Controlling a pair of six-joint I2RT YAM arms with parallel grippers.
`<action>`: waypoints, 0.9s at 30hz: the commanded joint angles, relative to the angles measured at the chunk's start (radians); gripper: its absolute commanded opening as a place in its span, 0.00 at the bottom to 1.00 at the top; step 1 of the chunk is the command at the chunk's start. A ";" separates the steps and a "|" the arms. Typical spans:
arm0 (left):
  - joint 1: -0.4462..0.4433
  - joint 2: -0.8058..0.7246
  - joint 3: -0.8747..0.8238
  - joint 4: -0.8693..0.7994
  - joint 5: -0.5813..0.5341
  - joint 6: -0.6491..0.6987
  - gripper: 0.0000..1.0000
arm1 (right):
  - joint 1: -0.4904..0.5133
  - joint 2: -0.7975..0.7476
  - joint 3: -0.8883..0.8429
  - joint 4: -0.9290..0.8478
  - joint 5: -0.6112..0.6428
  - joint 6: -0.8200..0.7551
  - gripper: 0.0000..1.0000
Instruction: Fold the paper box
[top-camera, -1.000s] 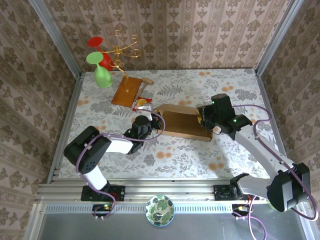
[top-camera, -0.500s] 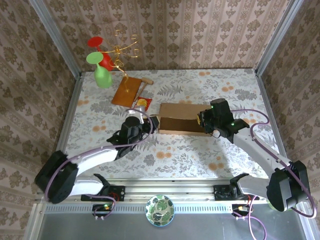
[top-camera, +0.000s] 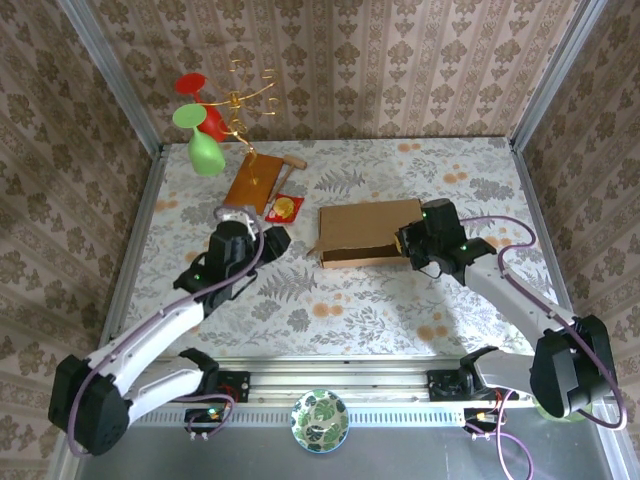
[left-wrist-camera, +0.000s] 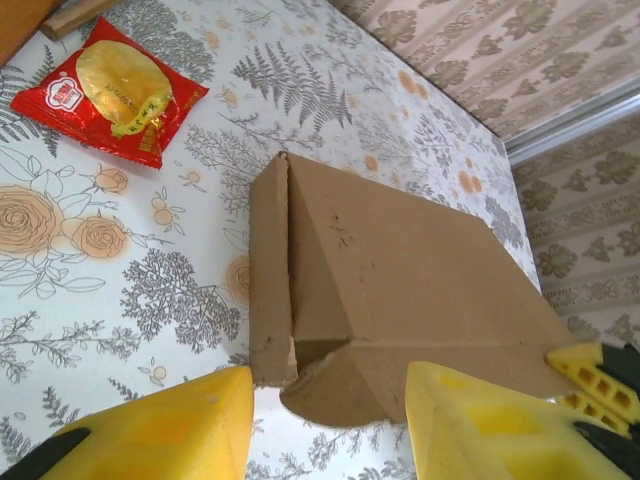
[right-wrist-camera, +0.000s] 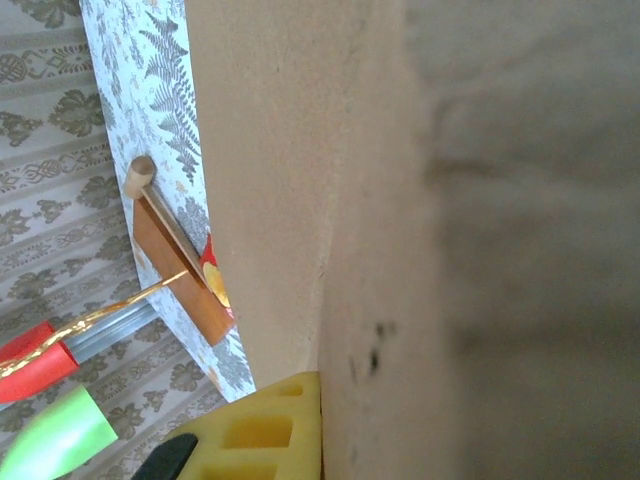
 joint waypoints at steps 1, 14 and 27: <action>0.037 0.140 0.077 -0.054 0.176 -0.011 0.46 | -0.023 0.029 -0.030 -0.024 -0.025 -0.100 0.10; 0.017 0.545 0.291 0.023 0.274 0.029 0.46 | -0.102 0.079 -0.039 0.001 -0.111 -0.213 0.10; -0.035 0.723 0.358 0.041 0.262 0.057 0.44 | -0.147 0.127 -0.047 -0.045 -0.140 -0.285 0.16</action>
